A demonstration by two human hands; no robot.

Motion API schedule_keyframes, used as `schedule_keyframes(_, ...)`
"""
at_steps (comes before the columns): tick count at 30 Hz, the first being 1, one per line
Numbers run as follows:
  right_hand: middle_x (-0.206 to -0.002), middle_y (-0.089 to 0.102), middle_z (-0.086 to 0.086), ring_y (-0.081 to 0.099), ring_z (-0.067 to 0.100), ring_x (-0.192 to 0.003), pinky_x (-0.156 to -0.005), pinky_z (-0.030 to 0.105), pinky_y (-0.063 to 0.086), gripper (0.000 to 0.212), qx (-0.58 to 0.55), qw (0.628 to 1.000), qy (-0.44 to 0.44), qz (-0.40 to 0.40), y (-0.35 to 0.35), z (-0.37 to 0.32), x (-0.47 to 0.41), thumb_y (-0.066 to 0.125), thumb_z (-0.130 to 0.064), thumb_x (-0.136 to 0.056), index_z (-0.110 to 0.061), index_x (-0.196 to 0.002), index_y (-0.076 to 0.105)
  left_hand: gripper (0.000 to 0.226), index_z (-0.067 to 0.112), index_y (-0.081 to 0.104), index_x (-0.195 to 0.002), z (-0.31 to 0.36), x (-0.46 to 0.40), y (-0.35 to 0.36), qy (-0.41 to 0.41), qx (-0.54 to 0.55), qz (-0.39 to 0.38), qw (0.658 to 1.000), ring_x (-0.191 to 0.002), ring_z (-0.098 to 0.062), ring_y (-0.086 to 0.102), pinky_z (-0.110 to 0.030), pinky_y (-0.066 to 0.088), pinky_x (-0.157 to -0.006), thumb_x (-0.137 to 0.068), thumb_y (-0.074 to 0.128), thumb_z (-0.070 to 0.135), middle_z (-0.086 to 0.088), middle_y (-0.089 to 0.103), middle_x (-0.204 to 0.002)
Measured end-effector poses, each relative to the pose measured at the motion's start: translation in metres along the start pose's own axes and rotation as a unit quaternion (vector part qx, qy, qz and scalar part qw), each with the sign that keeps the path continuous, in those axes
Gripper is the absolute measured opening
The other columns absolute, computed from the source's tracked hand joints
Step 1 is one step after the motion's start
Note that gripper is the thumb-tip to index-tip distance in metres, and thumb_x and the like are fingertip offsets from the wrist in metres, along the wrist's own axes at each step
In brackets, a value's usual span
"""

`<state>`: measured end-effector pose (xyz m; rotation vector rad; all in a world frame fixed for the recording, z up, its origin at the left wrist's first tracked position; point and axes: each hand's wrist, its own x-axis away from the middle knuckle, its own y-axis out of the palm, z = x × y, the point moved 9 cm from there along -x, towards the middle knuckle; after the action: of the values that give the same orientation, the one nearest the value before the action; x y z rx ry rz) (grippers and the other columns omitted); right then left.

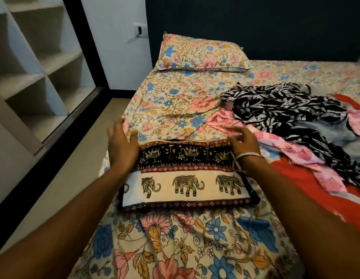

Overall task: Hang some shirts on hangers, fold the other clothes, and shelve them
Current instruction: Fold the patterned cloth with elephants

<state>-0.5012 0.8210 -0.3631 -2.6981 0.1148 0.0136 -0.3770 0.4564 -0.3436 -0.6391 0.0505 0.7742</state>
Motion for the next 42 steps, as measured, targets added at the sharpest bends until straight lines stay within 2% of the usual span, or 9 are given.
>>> schedule_keyframes(6,-0.106,0.061,0.006,0.063,0.029,-0.1,-0.093,0.042,0.053,0.049,0.08,0.996,0.04,-0.027,0.006,0.013,-0.002,0.081,-0.022,-0.083,-0.013,-0.127,0.059,0.086,0.029,0.035,-0.15,-0.023,0.076,-0.014,-0.004,-0.098,-0.055,0.994,-0.134,-0.028,0.04,-0.043,0.041,-0.106,-0.079,0.076,0.058,0.001,0.025,-0.144)
schedule_keyframes(15,-0.087,0.069,-0.004,0.065,0.021,-0.084,-0.08,0.039,0.057,0.014,0.315,0.933,-0.096,-0.146,0.038,-0.043,0.068,0.078,-0.036,-0.084,-0.027,-0.084,0.067,0.071,0.032,0.041,-0.139,0.009,0.118,-0.021,0.097,-0.201,-0.086,0.971,-0.125,-0.016,0.034,-0.041,0.025,-0.104,-0.078,0.073,0.048,0.005,0.035,-0.126)
schedule_keyframes(20,-0.091,0.06,-0.014,0.06,0.012,-0.085,-0.077,0.036,0.057,0.039,0.387,0.808,-0.177,-0.408,0.083,-0.054,0.157,0.085,-0.051,-0.071,-0.032,-0.098,0.065,0.058,0.029,0.039,-0.118,-0.013,0.143,-0.048,0.011,-0.182,-0.099,0.978,-0.098,-0.015,0.054,-0.036,0.035,-0.09,-0.081,0.073,0.058,0.011,0.053,-0.109)
schedule_keyframes(23,-0.094,0.056,-0.014,0.056,0.014,-0.089,-0.078,0.032,0.053,0.042,0.472,0.737,-0.249,-0.415,0.089,-0.056,0.177,0.085,-0.038,-0.074,-0.033,-0.109,0.062,0.047,0.027,0.046,-0.117,-0.017,0.153,-0.061,0.006,-0.177,-0.114,0.978,-0.069,-0.006,0.058,-0.025,0.045,-0.062,-0.086,0.073,0.052,0.012,0.063,-0.086)
schedule_keyframes(25,-0.096,0.06,-0.011,0.061,0.017,-0.094,-0.08,0.034,0.056,0.034,0.493,0.733,-0.288,-0.37,0.09,-0.063,0.175,0.079,-0.031,-0.08,-0.032,-0.109,0.063,0.043,0.028,0.05,-0.119,-0.012,0.152,-0.063,0.016,-0.134,-0.107,0.985,-0.063,-0.004,0.058,-0.022,0.043,-0.054,-0.087,0.076,0.039,0.01,0.061,-0.077)
schedule_keyframes(29,-0.096,0.063,-0.005,0.063,0.02,-0.092,-0.079,0.036,0.058,0.02,0.508,0.744,-0.304,-0.31,0.08,-0.074,0.169,0.075,-0.027,-0.082,-0.026,-0.099,0.065,0.053,0.031,0.057,-0.124,-0.017,0.149,-0.066,-0.064,0.159,-0.116,0.978,-0.073,-0.038,0.066,-0.046,0.06,-0.062,-0.081,0.084,0.018,-0.017,0.064,-0.087)
schedule_keyframes(32,-0.087,0.06,-0.002,0.061,0.021,-0.085,-0.077,0.038,0.058,0.02,0.499,0.763,-0.313,-0.267,0.069,-0.085,0.163,0.076,-0.025,-0.081,-0.025,-0.084,0.057,0.052,0.018,0.064,-0.119,-0.017,0.147,-0.072,-0.105,0.257,-0.148,0.949,-0.057,-0.026,0.057,-0.032,0.049,-0.047,-0.072,0.085,0.015,-0.017,0.063,-0.082)
schedule_keyframes(36,-0.083,0.062,-0.003,0.061,0.02,-0.081,-0.074,0.037,0.058,0.022,0.507,0.759,-0.314,-0.259,0.063,-0.087,0.163,0.078,-0.023,-0.079,-0.025,-0.079,0.056,0.042,0.007,0.064,-0.118,-0.022,0.141,-0.085,-0.15,0.24,-0.218,0.934,-0.044,-0.013,0.054,-0.018,0.041,-0.039,-0.079,0.078,0.004,-0.029,0.065,-0.09)
schedule_keyframes(42,-0.083,0.068,-0.008,0.066,0.012,-0.076,-0.071,0.033,0.061,0.018,0.423,0.793,-0.213,-0.384,0.063,-0.055,0.169,0.083,-0.031,-0.078,-0.028,-0.083,0.066,0.054,0.025,0.055,-0.128,-0.043,0.138,-0.08,-0.102,0.074,-0.331,0.935,-0.084,-0.025,0.074,-0.035,0.058,-0.075,-0.079,0.078,0.024,-0.017,0.074,-0.094)
